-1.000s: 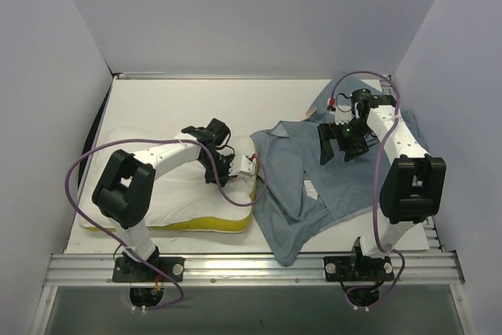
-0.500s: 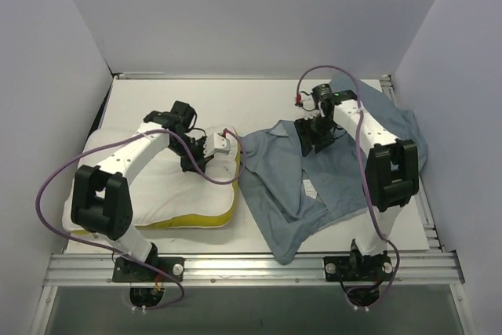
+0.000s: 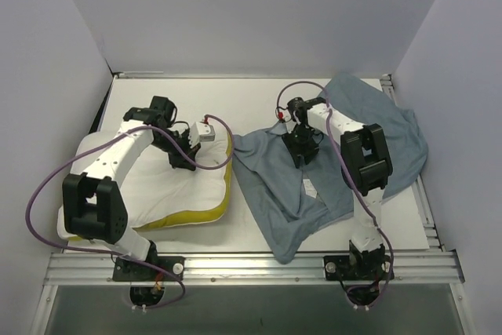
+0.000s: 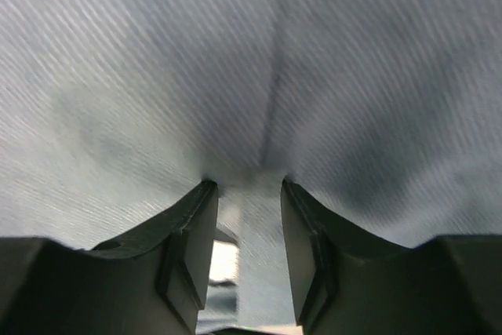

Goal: Put the pillow into the pillowcase

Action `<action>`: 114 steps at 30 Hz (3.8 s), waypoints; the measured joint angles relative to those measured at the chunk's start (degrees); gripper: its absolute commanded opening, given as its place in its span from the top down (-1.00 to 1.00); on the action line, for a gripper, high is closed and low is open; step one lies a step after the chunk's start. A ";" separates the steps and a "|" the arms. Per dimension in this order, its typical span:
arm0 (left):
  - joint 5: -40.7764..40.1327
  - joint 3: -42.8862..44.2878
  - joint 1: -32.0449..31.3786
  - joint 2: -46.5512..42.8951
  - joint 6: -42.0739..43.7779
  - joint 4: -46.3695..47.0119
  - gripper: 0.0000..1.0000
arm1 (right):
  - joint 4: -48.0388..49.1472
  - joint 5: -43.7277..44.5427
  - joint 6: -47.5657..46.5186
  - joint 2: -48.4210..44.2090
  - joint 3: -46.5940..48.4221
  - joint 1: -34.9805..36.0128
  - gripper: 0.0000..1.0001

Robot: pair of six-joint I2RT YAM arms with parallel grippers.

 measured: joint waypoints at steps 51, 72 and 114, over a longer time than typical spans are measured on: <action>5.07 3.21 11.30 -3.65 -2.03 -4.35 1.00 | -2.29 8.68 1.29 -1.68 3.26 3.72 0.79; 9.03 16.28 -9.18 0.24 -6.62 -3.61 1.00 | -2.01 -21.05 2.80 -21.84 -3.37 -9.11 1.00; 3.34 44.72 -24.48 36.11 -29.94 7.61 1.00 | 6.78 -37.86 1.05 -42.60 -27.32 -14.47 1.00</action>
